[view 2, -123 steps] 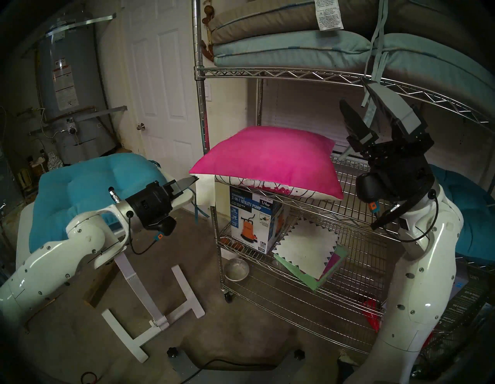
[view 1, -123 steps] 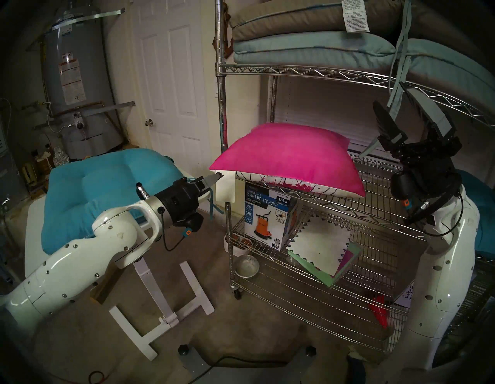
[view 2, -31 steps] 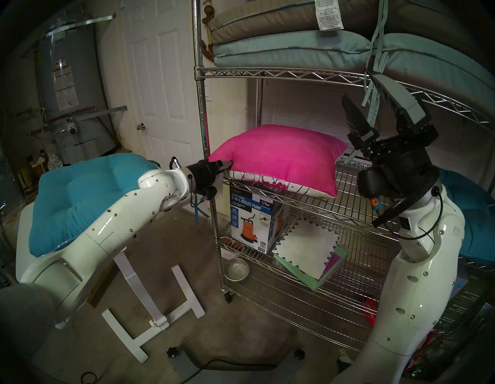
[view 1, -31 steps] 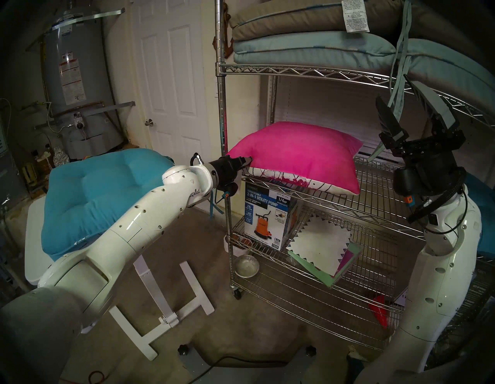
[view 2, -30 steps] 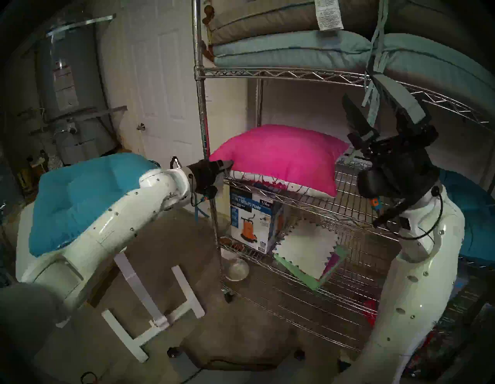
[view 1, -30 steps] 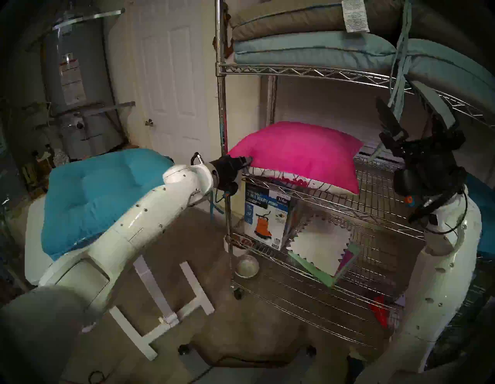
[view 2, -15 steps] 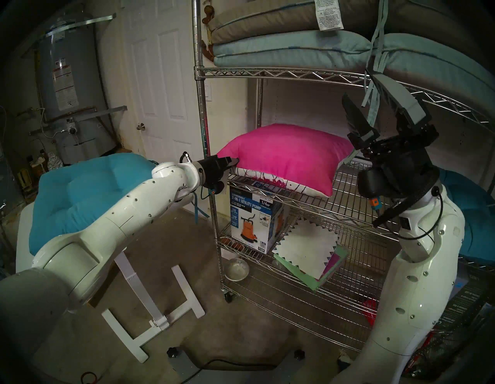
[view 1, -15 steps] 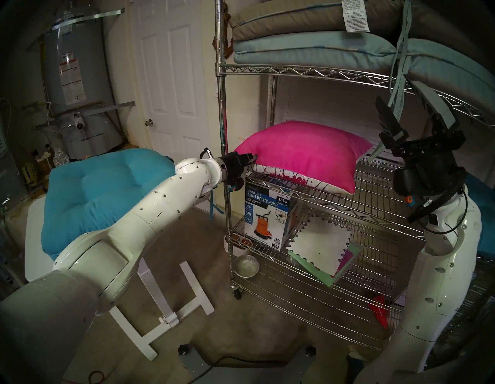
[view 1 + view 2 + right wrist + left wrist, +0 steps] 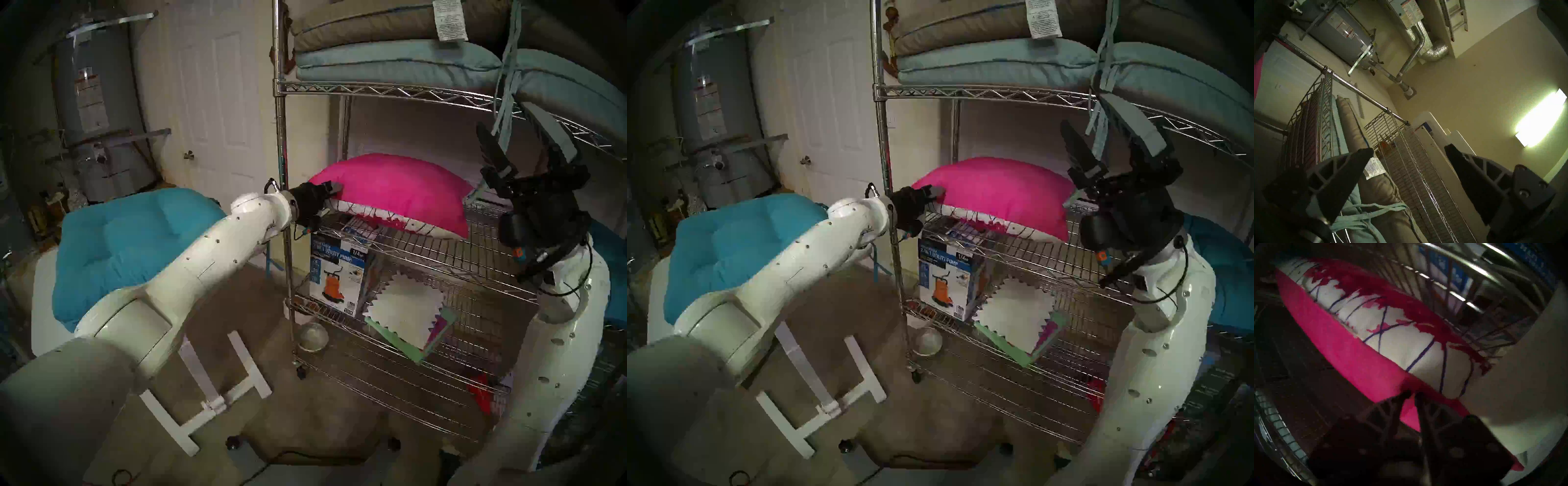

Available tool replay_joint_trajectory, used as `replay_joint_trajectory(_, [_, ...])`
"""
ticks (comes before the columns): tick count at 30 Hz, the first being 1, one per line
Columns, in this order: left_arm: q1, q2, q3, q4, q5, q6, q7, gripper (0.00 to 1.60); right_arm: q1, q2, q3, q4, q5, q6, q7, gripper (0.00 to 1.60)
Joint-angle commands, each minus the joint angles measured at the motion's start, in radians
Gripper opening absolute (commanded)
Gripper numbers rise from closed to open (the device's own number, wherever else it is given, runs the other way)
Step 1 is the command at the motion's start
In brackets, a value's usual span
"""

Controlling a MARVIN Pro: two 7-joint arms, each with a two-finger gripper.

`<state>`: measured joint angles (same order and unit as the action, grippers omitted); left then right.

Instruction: Put cushion on the shelf

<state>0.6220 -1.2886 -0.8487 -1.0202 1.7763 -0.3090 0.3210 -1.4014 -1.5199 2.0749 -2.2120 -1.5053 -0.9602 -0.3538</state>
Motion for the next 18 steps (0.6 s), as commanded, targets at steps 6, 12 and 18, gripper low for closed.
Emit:
replay_joint_trajectory(6, [0.101,0.113,-0.042,-0.182,-0.039,-0.003,0.047,1.60,0.009,0.001,-0.002,-0.011,0.001,0.001,-0.001,1.60])
replay_joint_trajectory(12, [0.152,0.154,-0.046,-0.259,-0.052,-0.007,0.070,1.60,0.009,0.000,-0.002,-0.010,0.001,0.001,-0.002,1.60])
replay_joint_trajectory(18, [0.196,0.186,-0.048,-0.354,-0.060,-0.007,0.086,1.60,0.009,0.000,-0.001,-0.010,0.001,0.000,-0.002,1.60])
